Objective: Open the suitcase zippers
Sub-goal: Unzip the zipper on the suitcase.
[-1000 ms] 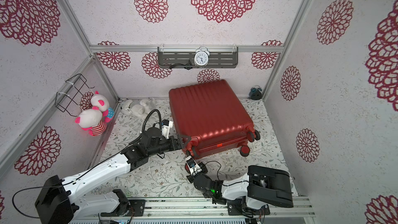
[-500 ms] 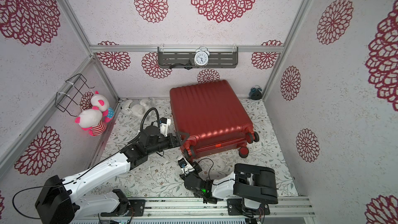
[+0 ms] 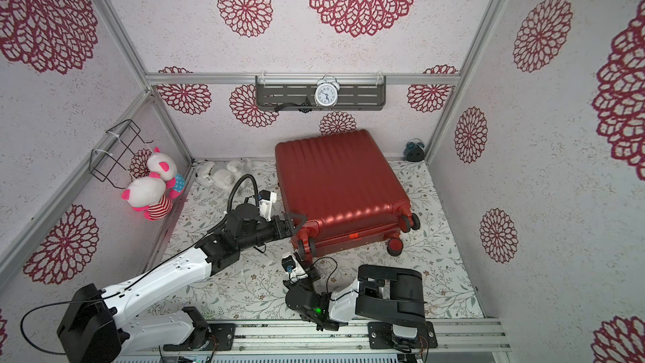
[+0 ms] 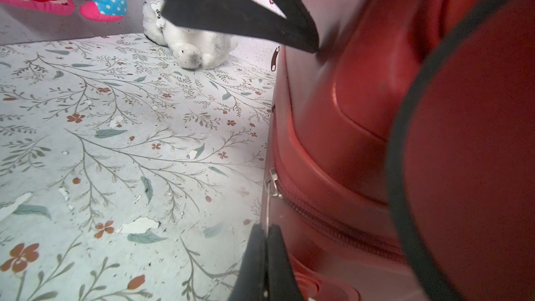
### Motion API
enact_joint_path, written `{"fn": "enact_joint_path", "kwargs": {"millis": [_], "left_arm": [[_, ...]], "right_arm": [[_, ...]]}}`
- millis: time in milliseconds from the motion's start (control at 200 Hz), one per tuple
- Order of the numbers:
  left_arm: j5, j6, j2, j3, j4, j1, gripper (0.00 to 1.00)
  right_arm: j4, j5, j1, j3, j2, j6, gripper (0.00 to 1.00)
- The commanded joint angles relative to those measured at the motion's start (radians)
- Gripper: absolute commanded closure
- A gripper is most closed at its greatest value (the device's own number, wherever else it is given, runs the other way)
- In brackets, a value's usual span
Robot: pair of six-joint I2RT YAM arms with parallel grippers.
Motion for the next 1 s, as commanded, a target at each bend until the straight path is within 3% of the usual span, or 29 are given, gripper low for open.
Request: {"fn": "enact_joint_path", "kwargs": {"millis": [0, 275, 365, 585, 775, 946, 996], "left_arm": [[0.082, 0.006, 0.023, 0.022, 0.044, -0.028, 0.06], [0.080, 0.021, 0.012, 0.042, 0.011, -0.036, 0.07], [0.079, 0.021, 0.012, 0.040, 0.011, -0.040, 0.07], [0.083, 0.029, 0.009, 0.048, -0.004, -0.041, 0.08], [0.064, 0.046, -0.009, 0.056, -0.042, -0.041, 0.08], [-0.045, 0.087, -0.077, 0.056, -0.151, -0.026, 0.03], [-0.084, 0.099, -0.104, 0.060, -0.200, -0.015, 0.01]], "right_arm": [[-0.034, -0.312, 0.021, 0.063, 0.033, 0.031, 1.00], [0.039, -0.526, -0.068, 0.033, 0.023, 0.055, 1.00], [0.029, -0.531, -0.096, 0.045, 0.026, 0.071, 1.00], [0.046, -0.383, -0.106, 0.076, 0.057, 0.128, 1.00], [0.032, -0.481, -0.122, 0.147, 0.109, 0.149, 1.00], [-0.045, -0.589, -0.147, 0.163, 0.111, 0.197, 1.00], [-0.078, -0.627, -0.146, 0.154, 0.096, 0.219, 0.85]]}}
